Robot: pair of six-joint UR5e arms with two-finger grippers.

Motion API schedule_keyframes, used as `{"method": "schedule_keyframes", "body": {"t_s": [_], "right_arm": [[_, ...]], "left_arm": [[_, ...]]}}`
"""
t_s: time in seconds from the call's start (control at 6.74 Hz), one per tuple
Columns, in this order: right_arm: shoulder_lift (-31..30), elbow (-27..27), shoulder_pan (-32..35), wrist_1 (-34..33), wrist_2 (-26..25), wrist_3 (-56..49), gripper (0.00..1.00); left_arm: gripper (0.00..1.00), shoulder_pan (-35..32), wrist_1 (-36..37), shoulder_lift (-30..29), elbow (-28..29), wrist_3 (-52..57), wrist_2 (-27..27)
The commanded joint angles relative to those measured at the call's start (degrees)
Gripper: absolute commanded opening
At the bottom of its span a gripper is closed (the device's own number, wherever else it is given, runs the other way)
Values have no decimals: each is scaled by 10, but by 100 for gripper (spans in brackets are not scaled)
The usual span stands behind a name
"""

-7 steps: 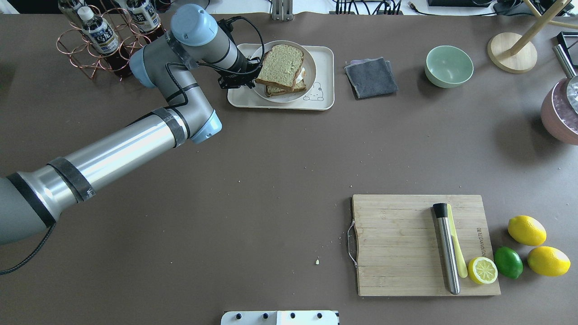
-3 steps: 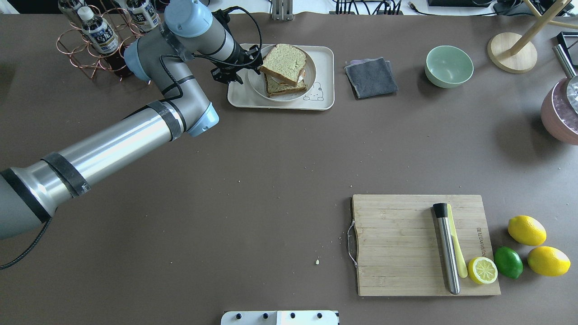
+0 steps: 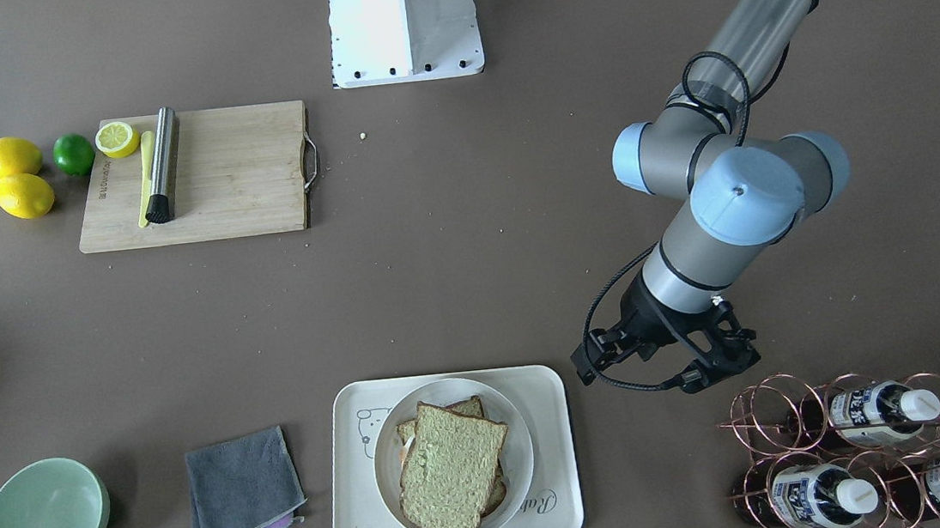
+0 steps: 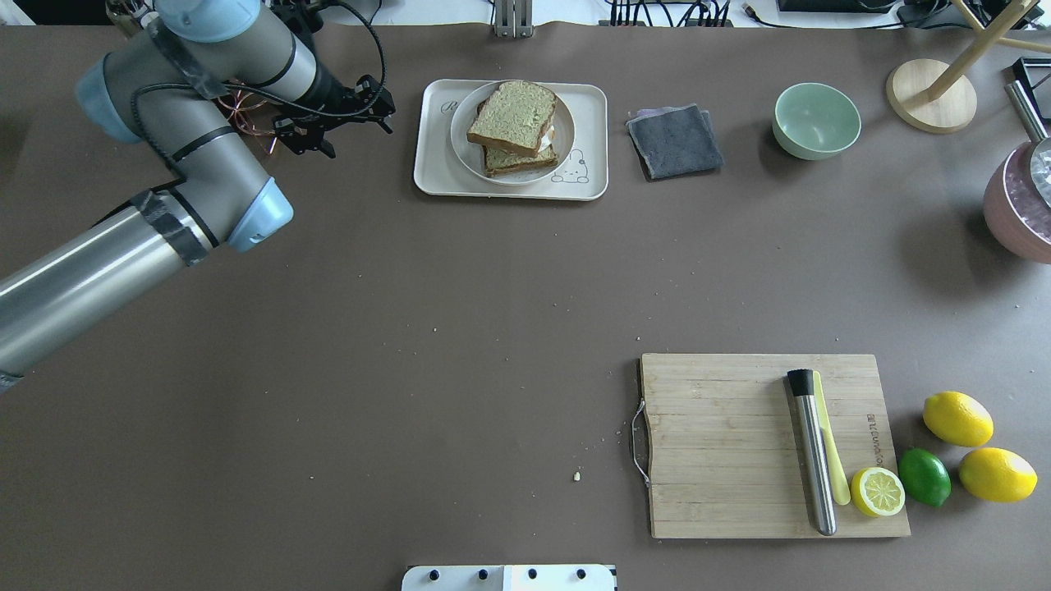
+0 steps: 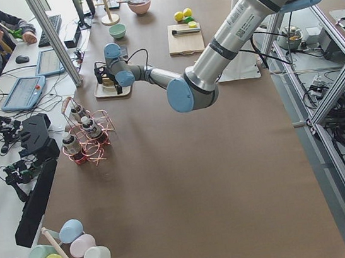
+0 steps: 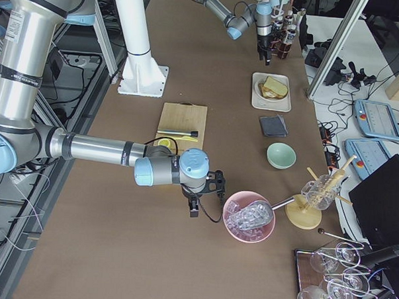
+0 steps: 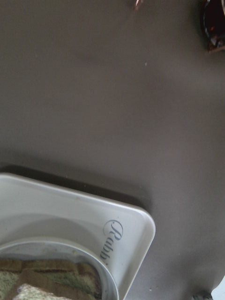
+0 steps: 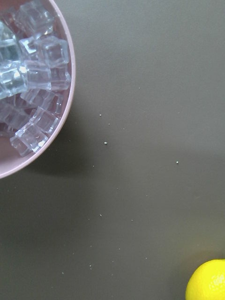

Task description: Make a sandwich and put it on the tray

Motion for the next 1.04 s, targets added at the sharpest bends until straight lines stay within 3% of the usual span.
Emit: {"method": "schedule_keyframes", "body": {"t_s": [0.0, 0.3, 0.45, 0.59, 0.89], "right_arm": [[1, -2, 0, 0, -1, 0, 100], [5, -3, 2, 0, -1, 0, 100], [8, -4, 0, 0, -1, 0, 100], [16, -6, -1, 0, -7, 0, 100], [18, -7, -1, 0, -10, 0, 100]], "left_arm": [[97, -52, 43, 128, -146, 109, -58], [97, -116, 204, 262, -300, 385, -65], [97, -165, 270, 307, -342, 520, -65], [97, -216, 279, 353, -340, 641, -66], [97, -269, 309, 407, -333, 755, -86]]}}
